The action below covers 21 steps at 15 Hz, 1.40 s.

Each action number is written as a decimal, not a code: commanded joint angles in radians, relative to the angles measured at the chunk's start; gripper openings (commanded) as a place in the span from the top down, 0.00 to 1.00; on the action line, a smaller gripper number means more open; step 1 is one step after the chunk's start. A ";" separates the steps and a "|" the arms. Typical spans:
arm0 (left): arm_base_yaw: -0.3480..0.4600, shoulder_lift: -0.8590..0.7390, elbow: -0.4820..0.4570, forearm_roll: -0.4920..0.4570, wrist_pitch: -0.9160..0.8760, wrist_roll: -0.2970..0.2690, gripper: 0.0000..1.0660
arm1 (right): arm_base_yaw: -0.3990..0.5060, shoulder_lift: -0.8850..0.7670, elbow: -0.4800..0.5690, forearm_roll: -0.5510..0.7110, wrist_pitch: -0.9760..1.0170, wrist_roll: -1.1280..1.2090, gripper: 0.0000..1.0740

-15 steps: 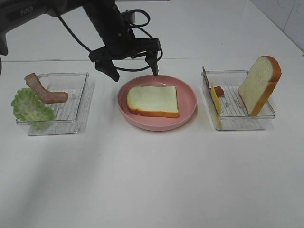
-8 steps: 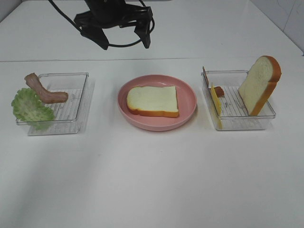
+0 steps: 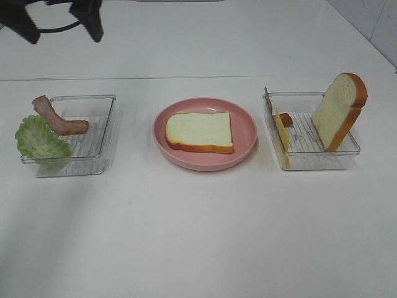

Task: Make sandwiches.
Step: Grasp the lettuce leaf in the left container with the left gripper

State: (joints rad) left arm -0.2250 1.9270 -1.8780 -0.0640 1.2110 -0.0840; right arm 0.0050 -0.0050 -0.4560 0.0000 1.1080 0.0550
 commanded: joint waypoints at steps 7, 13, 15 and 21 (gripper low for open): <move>0.266 -0.087 0.328 -0.022 -0.008 0.094 0.04 | -0.004 -0.029 0.002 0.000 -0.004 -0.002 0.10; 0.265 0.046 0.328 -0.095 -0.091 0.150 0.04 | -0.004 -0.029 0.002 0.000 -0.004 -0.002 0.10; 0.265 0.077 0.328 -0.096 -0.114 0.150 0.04 | -0.004 -0.029 0.002 0.000 -0.004 -0.002 0.10; 0.265 0.166 0.327 -0.100 -0.206 0.154 0.04 | -0.004 -0.029 0.002 0.000 -0.004 -0.002 0.10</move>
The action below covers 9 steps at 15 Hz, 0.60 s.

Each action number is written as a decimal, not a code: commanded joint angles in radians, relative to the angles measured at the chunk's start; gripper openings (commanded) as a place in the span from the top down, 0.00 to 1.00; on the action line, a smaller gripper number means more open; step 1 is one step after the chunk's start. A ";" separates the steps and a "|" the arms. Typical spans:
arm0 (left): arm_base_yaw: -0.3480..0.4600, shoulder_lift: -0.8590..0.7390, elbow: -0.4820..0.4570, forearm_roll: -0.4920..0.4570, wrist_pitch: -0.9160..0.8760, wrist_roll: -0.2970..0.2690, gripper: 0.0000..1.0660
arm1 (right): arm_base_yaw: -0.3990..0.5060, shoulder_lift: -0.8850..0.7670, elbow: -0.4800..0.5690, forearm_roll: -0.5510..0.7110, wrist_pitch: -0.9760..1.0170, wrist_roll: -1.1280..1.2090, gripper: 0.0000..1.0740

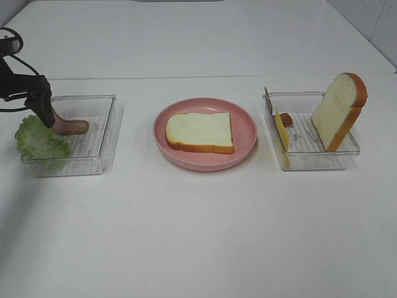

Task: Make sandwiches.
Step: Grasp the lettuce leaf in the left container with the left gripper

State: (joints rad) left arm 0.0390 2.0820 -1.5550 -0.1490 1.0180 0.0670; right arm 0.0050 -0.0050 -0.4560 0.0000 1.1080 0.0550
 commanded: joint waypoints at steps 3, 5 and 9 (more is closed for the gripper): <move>0.001 0.038 0.004 -0.016 -0.020 0.003 0.04 | -0.004 -0.029 0.002 0.000 -0.004 -0.002 0.10; 0.001 0.045 0.004 -0.016 -0.010 0.003 0.06 | -0.004 -0.029 0.002 0.000 -0.004 -0.002 0.10; 0.001 0.046 0.004 -0.016 -0.031 -0.033 0.39 | -0.004 -0.029 0.002 0.000 -0.004 -0.002 0.10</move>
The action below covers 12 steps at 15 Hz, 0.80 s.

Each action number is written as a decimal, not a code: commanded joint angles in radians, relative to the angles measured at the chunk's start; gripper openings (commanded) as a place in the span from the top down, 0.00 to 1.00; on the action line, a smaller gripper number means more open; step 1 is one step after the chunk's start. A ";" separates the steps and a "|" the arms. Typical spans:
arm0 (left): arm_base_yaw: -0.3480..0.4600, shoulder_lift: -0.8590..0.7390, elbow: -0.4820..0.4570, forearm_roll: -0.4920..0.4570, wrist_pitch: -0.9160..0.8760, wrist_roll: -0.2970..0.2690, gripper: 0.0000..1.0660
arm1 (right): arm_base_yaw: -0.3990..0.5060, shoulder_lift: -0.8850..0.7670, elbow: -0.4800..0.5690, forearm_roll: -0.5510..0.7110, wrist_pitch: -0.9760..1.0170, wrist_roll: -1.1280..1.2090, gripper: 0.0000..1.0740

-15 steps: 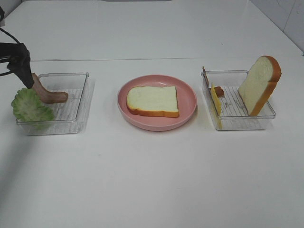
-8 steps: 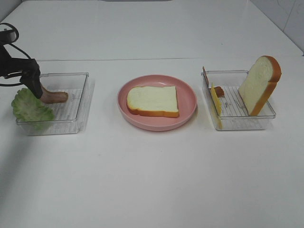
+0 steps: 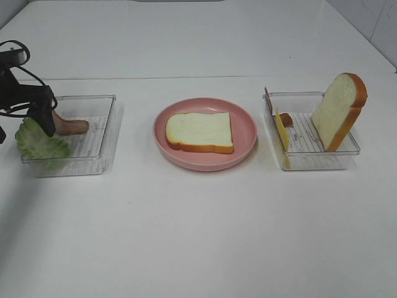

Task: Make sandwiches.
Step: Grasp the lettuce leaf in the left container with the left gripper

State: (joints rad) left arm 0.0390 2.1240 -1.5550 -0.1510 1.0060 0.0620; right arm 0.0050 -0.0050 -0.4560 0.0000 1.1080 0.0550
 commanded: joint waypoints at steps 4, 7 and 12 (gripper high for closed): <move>-0.001 0.005 0.004 -0.012 -0.063 -0.071 1.00 | -0.004 -0.029 0.002 0.000 -0.004 -0.002 0.10; -0.001 0.005 0.004 -0.013 -0.076 -0.075 1.00 | -0.004 -0.029 0.002 0.000 -0.004 -0.002 0.10; -0.001 -0.045 0.000 -0.111 -0.035 -0.075 1.00 | -0.004 -0.029 0.002 0.000 -0.004 -0.002 0.10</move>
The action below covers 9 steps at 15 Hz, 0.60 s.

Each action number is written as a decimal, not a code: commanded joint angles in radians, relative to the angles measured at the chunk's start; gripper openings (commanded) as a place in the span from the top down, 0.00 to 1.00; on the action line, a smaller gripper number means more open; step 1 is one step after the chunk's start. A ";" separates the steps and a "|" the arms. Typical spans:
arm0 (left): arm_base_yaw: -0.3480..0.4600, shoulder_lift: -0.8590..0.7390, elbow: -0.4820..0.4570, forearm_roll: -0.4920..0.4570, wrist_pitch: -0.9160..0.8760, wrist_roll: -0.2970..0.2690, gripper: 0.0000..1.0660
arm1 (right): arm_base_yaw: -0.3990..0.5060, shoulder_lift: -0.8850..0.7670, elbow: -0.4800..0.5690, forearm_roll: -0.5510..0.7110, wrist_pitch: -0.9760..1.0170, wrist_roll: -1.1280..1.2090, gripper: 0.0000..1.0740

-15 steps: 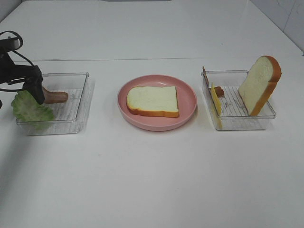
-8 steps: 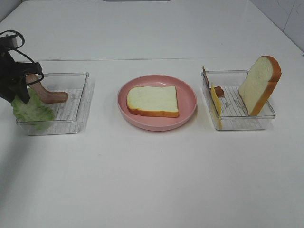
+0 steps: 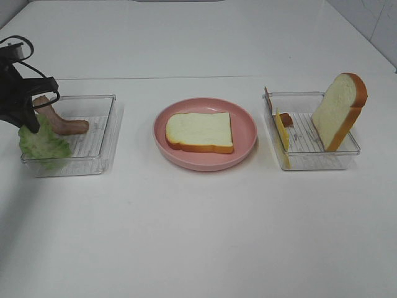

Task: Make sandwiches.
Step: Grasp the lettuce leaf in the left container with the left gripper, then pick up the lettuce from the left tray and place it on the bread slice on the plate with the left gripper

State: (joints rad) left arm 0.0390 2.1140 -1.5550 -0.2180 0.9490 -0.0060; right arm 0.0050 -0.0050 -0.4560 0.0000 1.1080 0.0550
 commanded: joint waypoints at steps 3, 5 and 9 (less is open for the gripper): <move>-0.005 -0.107 -0.057 -0.104 0.108 -0.007 1.00 | -0.004 -0.029 0.002 0.000 -0.004 -0.002 0.10; -0.022 -0.127 -0.115 -0.130 0.154 -0.007 1.00 | -0.004 -0.029 0.002 0.000 -0.004 -0.002 0.10; -0.163 -0.126 -0.248 -0.205 0.102 -0.060 1.00 | -0.004 -0.029 0.002 0.000 -0.004 -0.002 0.10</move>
State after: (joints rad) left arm -0.1110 1.9930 -1.7940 -0.4010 1.0620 -0.0540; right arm 0.0050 -0.0050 -0.4560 0.0000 1.1080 0.0550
